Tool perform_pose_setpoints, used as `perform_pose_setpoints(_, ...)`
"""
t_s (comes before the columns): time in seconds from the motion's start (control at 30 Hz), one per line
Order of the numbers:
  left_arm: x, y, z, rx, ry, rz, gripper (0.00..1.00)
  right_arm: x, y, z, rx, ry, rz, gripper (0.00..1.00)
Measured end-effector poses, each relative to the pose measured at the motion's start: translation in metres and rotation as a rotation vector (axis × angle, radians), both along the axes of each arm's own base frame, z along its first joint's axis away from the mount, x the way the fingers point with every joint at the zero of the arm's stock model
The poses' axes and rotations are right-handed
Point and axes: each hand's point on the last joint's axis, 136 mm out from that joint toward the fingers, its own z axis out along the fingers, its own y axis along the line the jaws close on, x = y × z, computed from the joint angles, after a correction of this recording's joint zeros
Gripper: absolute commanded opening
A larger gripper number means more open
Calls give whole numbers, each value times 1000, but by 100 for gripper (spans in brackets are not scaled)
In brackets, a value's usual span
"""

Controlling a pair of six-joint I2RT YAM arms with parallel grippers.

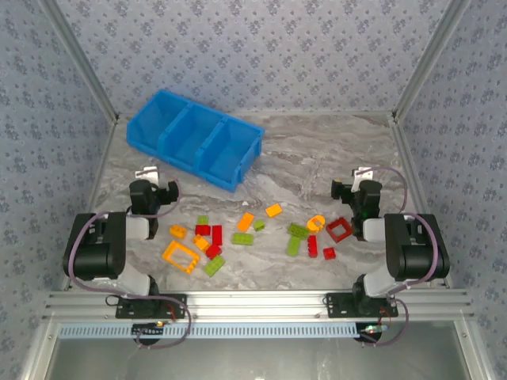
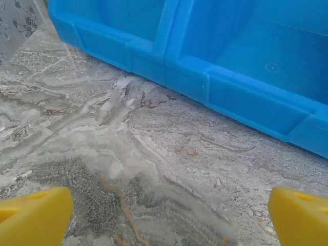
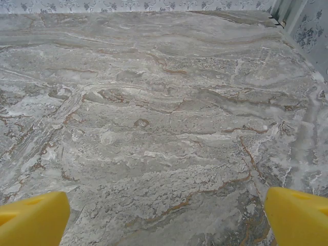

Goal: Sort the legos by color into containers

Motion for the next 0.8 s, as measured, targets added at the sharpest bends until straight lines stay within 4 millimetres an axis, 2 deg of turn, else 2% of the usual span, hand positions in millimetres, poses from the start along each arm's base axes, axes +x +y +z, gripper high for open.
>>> perform_pose_setpoints(0.8,-4,0,1,11,26,4,98,-3,-1,-1,-15,38,-19,100)
